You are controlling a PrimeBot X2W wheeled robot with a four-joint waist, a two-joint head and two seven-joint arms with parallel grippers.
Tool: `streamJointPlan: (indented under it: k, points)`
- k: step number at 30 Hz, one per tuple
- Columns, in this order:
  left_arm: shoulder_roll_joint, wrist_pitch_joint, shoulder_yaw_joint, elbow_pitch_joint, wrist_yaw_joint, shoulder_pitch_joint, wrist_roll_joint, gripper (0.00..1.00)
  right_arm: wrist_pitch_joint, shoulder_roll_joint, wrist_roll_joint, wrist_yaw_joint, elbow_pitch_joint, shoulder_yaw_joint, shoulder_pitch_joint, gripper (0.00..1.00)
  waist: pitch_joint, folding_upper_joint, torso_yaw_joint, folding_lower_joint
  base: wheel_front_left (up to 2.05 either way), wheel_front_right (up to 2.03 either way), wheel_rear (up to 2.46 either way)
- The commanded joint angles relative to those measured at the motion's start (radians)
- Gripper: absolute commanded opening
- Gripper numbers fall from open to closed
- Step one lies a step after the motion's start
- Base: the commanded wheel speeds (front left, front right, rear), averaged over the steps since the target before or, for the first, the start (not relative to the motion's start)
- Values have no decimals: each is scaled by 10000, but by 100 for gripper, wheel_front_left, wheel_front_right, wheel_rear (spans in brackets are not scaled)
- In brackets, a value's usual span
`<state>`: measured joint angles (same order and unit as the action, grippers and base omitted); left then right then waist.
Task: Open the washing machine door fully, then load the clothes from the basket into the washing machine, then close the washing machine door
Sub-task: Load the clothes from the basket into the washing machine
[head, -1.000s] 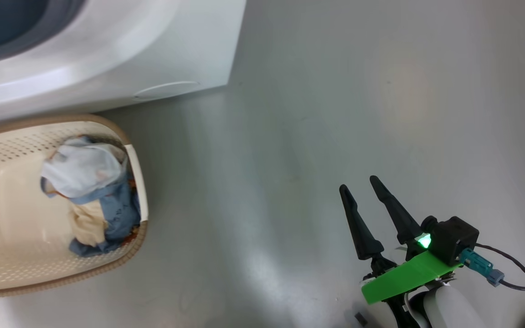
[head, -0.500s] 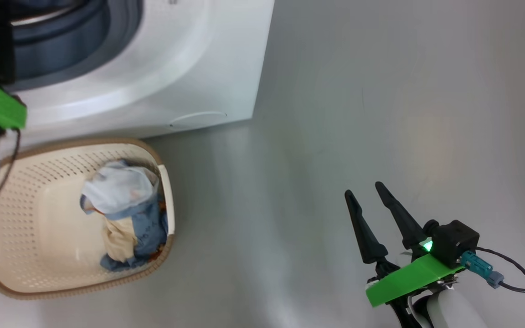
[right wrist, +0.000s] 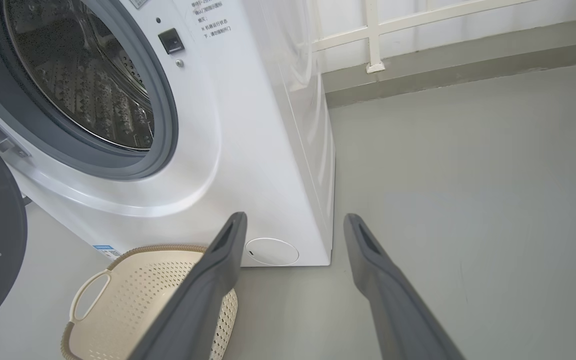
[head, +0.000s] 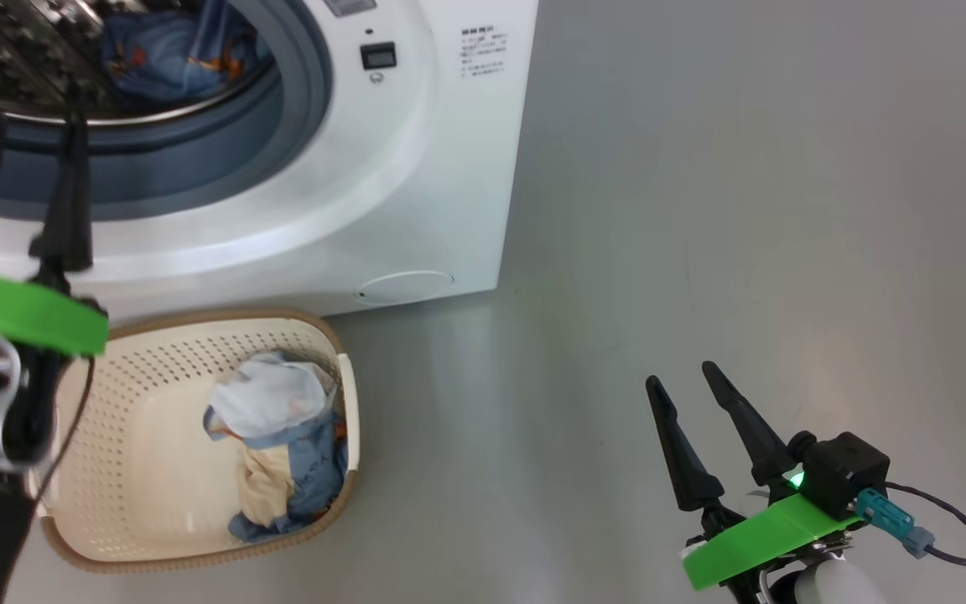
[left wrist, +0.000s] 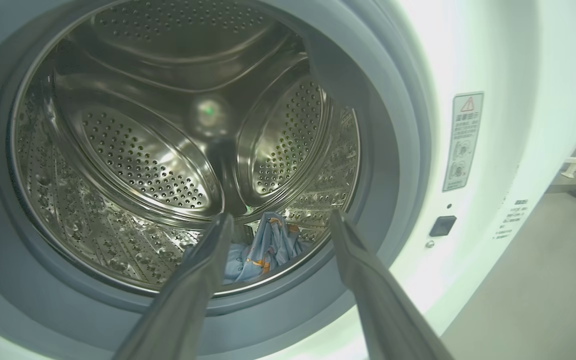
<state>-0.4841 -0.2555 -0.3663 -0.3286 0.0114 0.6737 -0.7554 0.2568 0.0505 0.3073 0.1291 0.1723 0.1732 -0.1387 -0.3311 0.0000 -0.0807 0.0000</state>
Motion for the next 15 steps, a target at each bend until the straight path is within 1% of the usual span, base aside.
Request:
streamJointPlan:
  k: [1,8,15]
  points:
    - [-494,-61,574,499,-110,-310,145,100,49,-3,-130,16,-255,166,188,100,314,0,161,0,0,0,0]
    - [-483,-62,1255,1440,-438,-1810,531,100,49,-3,-282,16,-389,-118,436,100,962,0,329,0,0,0,0]
    - [-205,-62,1689,2135,-724,-3116,850,100,49,-3,-412,16,-377,-215,729,100,1610,0,433,0,0,0,0]
